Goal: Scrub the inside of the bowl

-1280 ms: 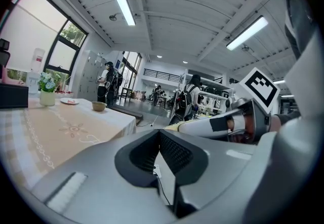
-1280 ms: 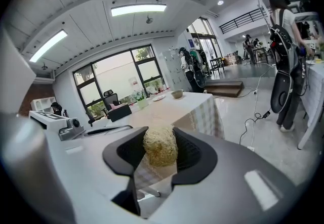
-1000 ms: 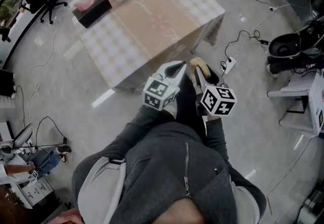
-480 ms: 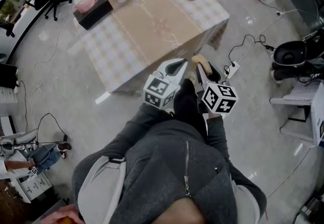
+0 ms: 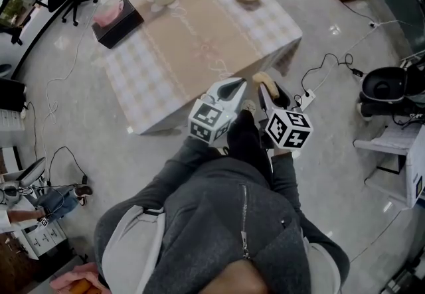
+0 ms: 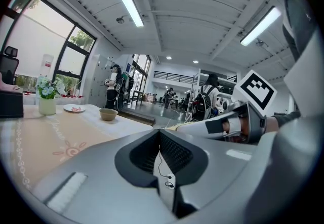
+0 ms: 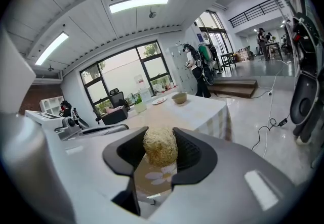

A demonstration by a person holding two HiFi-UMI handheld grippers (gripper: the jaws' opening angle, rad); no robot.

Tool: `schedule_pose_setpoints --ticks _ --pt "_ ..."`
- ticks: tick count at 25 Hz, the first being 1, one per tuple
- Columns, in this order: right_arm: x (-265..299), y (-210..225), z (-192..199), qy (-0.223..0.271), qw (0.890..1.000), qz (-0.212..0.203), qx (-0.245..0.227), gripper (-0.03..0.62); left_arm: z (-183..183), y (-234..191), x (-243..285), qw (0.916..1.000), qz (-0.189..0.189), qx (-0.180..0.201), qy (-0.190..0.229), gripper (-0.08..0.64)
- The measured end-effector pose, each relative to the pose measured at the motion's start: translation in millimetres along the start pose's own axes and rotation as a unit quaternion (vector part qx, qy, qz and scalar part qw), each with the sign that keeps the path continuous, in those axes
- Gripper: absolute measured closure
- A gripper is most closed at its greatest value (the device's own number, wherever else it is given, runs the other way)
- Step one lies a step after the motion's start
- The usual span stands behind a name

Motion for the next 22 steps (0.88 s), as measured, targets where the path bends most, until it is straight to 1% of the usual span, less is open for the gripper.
schedule_pose_setpoints --ticks 5,14,22 --pt "24.1 17.2 -24.7 -0.005 1.000 -0.008 -0.005 0.440 -12.7 -16.8 29.8 1.0000 -0.007 -0.005 0.003 0.551" --pt "72.0 49.5 -66.1 -0.007 1.000 -0.021 -0.010 0.440 -33.0 -51.6 83.5 0.9998 -0.019 -0.003 0.002 0.551" --pt "119.3 74.5 -101.3 -0.009 0.999 -0.040 -0.033 0.440 -47.3 -87.3 130.3 0.9994 -0.035 -0.002 0.009 0.551"
Point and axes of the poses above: the fingertips, and each gripper's own axes: x forward along the fingers, y to its right, z out of its underside, the point moved 3 cm from there along -x, backward along the fingers, and after that the axes turned 11 degrees about z, right-handed, at the moved point
